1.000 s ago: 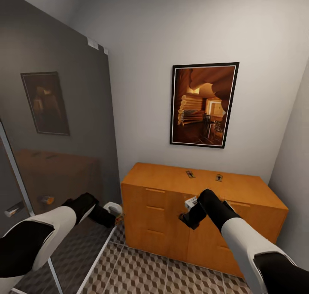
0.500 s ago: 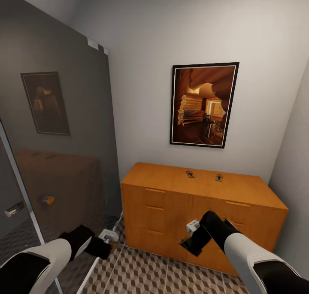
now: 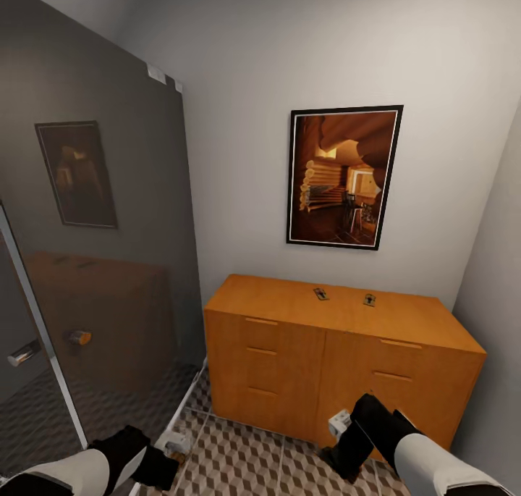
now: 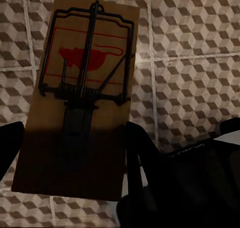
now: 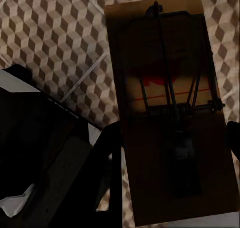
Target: Take the four mousetraps from the cabinet in the bathroom and place them on the bathroom floor. Make sure all four end up on the same floor surface, and ensure that at least two of them are either under or directly next to the same bathroom sink.
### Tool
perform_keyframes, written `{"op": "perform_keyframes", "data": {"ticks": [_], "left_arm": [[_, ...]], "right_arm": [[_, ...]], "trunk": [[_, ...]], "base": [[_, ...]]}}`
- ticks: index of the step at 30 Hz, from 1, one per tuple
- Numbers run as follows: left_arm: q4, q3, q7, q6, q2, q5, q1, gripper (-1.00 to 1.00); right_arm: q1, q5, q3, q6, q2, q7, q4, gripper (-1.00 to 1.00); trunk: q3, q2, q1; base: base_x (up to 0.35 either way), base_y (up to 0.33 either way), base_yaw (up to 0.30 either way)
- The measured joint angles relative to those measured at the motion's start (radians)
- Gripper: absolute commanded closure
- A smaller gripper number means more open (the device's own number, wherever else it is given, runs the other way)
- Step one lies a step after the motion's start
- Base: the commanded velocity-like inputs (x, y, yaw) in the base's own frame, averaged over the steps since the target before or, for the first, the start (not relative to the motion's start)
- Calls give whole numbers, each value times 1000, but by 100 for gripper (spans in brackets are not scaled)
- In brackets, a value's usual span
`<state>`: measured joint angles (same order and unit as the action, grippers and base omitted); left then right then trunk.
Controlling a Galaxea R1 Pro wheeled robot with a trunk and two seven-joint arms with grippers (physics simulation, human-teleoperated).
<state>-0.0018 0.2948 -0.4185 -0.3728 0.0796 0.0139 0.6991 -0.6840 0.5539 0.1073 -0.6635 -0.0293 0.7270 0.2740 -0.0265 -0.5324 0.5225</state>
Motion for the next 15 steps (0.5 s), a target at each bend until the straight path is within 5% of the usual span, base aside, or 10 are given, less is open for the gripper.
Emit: {"op": "perform_keyframes", "data": {"ticks": [1, 3, 15], "left_arm": [[4, 1, 58, 32, -1, -22, -26, 100], [21, -3, 81, 72, -1, -65, -45, 100], [50, -8, 187, 115, 0, -218, -136, 100]], "right_arm": [[33, -6, 2, 20, -5, -110, -5, 100], [59, -24, 1, 42, -6, -165, -21, 100], [90, -95, -1, 165, -8, -381, -207, 100]], "trunk": [[0, 0, 0], [0, 0, 0], [0, 0, 0]], "base": [[0, 0, 0], [0, 0, 0], [0, 0, 0]]}}
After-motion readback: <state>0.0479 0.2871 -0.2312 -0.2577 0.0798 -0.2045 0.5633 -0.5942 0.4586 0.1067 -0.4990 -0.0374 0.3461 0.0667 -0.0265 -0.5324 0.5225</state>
